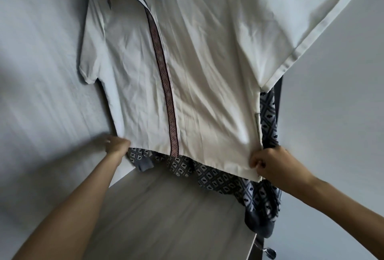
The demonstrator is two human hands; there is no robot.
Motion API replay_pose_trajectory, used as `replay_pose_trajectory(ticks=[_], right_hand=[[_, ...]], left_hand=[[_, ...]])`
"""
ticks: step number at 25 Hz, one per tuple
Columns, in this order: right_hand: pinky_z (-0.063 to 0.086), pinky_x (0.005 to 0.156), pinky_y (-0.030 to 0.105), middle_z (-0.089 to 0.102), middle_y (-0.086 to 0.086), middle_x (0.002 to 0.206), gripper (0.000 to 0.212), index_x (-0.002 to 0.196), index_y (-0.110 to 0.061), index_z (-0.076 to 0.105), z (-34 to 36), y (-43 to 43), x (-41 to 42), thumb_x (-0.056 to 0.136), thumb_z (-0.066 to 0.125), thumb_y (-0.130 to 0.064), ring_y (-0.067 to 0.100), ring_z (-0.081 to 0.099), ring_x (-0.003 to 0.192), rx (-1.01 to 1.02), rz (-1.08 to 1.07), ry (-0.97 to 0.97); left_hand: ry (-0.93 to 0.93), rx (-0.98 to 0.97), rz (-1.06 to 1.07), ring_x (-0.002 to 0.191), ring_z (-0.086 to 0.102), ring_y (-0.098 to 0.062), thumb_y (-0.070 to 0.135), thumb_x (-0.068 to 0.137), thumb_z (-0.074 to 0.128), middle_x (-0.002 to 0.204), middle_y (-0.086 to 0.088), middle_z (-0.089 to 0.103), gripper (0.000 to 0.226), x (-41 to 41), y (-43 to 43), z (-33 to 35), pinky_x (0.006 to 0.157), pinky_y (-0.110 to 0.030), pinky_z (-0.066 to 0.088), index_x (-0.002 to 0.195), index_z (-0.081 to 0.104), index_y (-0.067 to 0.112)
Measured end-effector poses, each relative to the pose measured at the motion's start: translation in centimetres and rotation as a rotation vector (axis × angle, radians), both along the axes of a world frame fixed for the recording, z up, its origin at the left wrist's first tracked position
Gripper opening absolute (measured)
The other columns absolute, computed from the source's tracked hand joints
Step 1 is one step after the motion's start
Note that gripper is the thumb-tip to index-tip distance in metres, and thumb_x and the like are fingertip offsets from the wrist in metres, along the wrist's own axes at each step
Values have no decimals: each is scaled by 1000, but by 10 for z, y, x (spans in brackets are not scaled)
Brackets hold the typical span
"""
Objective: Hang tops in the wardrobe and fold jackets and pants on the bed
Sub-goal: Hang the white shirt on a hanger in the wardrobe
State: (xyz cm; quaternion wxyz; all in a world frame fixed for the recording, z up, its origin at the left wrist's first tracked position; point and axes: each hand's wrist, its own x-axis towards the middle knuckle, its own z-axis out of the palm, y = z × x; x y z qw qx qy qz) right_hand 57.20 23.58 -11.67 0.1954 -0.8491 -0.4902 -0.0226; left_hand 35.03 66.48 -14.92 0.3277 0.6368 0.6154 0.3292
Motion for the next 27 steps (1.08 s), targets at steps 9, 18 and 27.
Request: replay_pose_trajectory(ticks=[9, 18, 27], right_hand=[[49, 69, 36, 58, -16, 81, 31, 112, -40, 69, 94, -1, -36, 85, 67, -26, 16, 57, 73, 583, 55, -107], [48, 65, 41, 64, 2, 84, 11, 88, -15, 67, 163, -3, -77, 87, 57, -13, 26, 60, 75, 727, 321, -913], [14, 120, 55, 45, 21, 140, 42, 124, -7, 59, 230, 33, -24, 86, 45, -17, 42, 37, 132, 396, -217, -1114]], left_hand=[[-24, 1013, -588, 152, -10, -32, 67, 95, 33, 165, -18, -6, 85, 129, -185, 153, 123, -45, 0, 159, 4, 19], [-183, 1130, -485, 103, 62, -29, 44, 87, 42, 112, -4, 66, 42, 128, -183, 172, 85, -39, 51, 110, 66, 17], [-490, 1191, -206, 103, 56, -29, 24, 87, 59, 110, -9, 57, 24, 91, -150, 226, 91, -43, 46, 110, 58, 14]])
